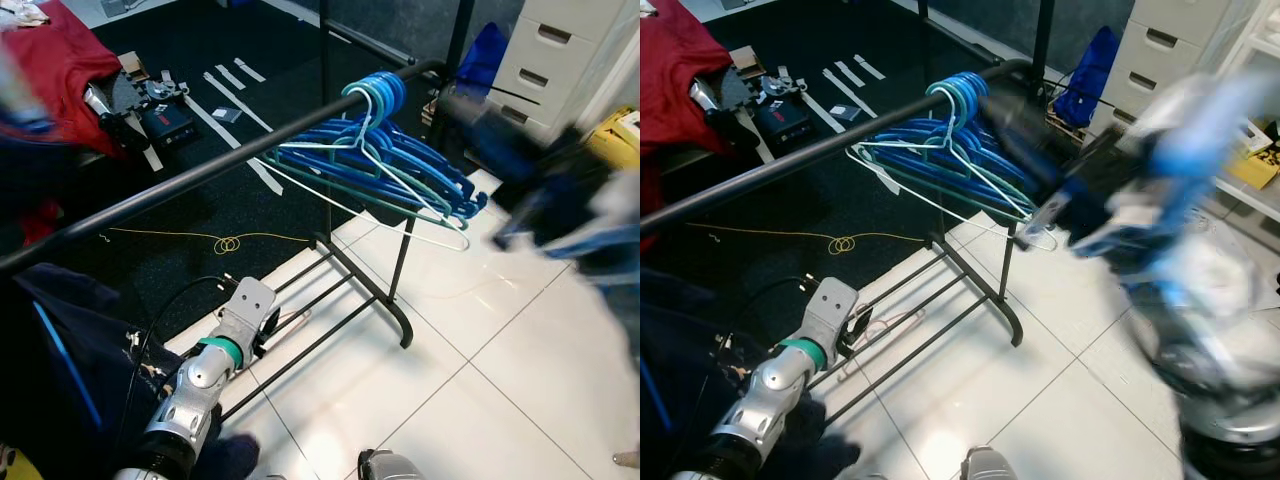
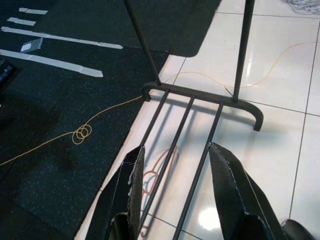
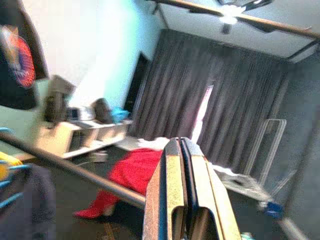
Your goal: Hang hanger
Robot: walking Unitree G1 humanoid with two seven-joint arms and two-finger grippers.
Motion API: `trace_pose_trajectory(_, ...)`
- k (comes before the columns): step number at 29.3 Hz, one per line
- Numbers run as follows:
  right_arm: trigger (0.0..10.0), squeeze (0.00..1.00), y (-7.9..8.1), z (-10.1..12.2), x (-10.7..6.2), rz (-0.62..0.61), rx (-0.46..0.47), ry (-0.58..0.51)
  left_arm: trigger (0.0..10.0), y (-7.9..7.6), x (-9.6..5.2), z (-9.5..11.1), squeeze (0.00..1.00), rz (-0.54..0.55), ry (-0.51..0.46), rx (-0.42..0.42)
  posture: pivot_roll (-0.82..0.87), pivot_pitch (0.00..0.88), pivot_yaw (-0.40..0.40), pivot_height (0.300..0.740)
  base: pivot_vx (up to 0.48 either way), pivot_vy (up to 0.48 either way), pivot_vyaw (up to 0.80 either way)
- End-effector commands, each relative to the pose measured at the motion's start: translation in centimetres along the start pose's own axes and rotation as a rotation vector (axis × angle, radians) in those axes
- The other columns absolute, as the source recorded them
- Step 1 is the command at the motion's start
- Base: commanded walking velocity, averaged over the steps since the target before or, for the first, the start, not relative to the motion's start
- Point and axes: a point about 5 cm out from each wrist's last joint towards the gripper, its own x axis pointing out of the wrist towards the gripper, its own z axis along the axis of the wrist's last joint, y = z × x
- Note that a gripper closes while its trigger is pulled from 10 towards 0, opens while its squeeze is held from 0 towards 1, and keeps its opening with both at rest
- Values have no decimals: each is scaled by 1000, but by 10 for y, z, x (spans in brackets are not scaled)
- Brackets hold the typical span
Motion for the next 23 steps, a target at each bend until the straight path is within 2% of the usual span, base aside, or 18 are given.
trace_pose_trajectory(1, 10000, 0, 2, 5, -3, 45, 18, 21, 10000, -2, -2, -8, 0, -13, 38, 12, -190, 56, 110, 740, 0, 0, 0)
trace_pose_trajectory(6, 10000, 0, -9, 8, -14, 17, 38, 43, 10000, -3, -2, -8, 0, -11, 38, 6, -185, 49, 101, 740, 0, 0, 0)
trace_pose_trajectory(8, 10000, 0, -21, -26, -27, -124, 27, 195, 10000, -1, -2, -8, 0, -6, 39, 8, -183, 44, 106, 740, 0, 0, 0)
trace_pose_trajectory(9, 10000, 0, -21, -26, -27, -124, 27, 195, 10000, -1, -2, -8, 0, -6, 39, 8, -183, 44, 106, 740, 0, 0, 0)
trace_pose_trajectory(10, 10000, 0, -22, -71, -41, -280, 53, 344, 10000, 1, -2, -9, 0, -3, 41, 13, -178, 39, 106, 740, 0, 0, 0)
trace_pose_trajectory(11, 10000, 0, -22, -71, -41, -280, 53, 344, 10000, 1, -2, -9, 0, -3, 41, 13, -178, 39, 106, 740, 0, 0, 0)
trace_pose_trajectory(12, 10000, 0, -21, -79, -44, -309, 65, 370, 10000, 1, -2, -9, 0, -2, 41, 14, -178, 39, 106, 740, 0, 0, 0)
trace_pose_trajectory(13, 10000, 0, -18, -101, -52, -405, 83, 422, 10000, 3, -4, -10, 0, 2, 43, 15, -174, 41, 104, 740, 0, 0, 0)
trace_pose_trajectory(14, 10000, 0, -18, -101, -52, -405, 83, 422, 10000, 3, -4, -10, 0, 2, 43, 15, -174, 41, 104, 740, 0, 0, 0)
trace_pose_trajectory(15, 10000, 0, -13, -123, -61, -497, 95, 482, 10000, 5, -5, -12, 0, 7, 46, 16, -174, 41, 104, 740, 0, 0, 0)
trace_pose_trajectory(16, 10000, 0, -13, -123, -61, -497, 95, 482, 10000, 5, -5, -12, 0, 7, 46, 16, -174, 41, 104, 740, 0, 0, 0)
trace_pose_trajectory(17, 10000, 0, -8, -134, -66, -536, 98, 509, 10000, 6, -5, -12, 0, 10, 46, 14, -174, 41, 104, 740, 0, 0, 0)
trace_pose_trajectory(18, 10000, 0, -5, -149, -76, -635, 107, 539, 10000, 7, -6, -12, 0, 15, 40, 3, -169, 44, 102, 740, 0, 0, 0)
trace_pose_trajectory(19, 10000, 0, -5, -149, -76, -635, 107, 539, 10000, 7, -6, -12, 0, 15, 40, 3, -169, 44, 102, 740, 0, 0, 0)
trace_pose_trajectory(20, 10000, 0, -2, -159, -83, -704, 113, 562, 10000, 7, -6, -11, 0, 19, 35, -5, -169, 44, 102, 740, 0, 0, 0)
trace_pose_trajectory(21, 10000, 0, 11, -182, -100, -747, 94, 652, 10000, 8, -7, -9, 0, 28, 21, -27, -155, 47, 101, 740, 0, 0, 0)
trace_pose_trajectory(22, 10000, 0, 11, -182, -100, -747, 94, 652, 10000, 8, -7, -9, 0, 28, 21, -27, -155, 47, 101, 740, 0, 0, 0)
trace_pose_trajectory(23, 10000, 0, 36, -209, -119, -715, 64, 782, 10000, 9, -8, -7, 0, 40, 3, -51, -150, 48, 101, 740, 0, 0, 0)
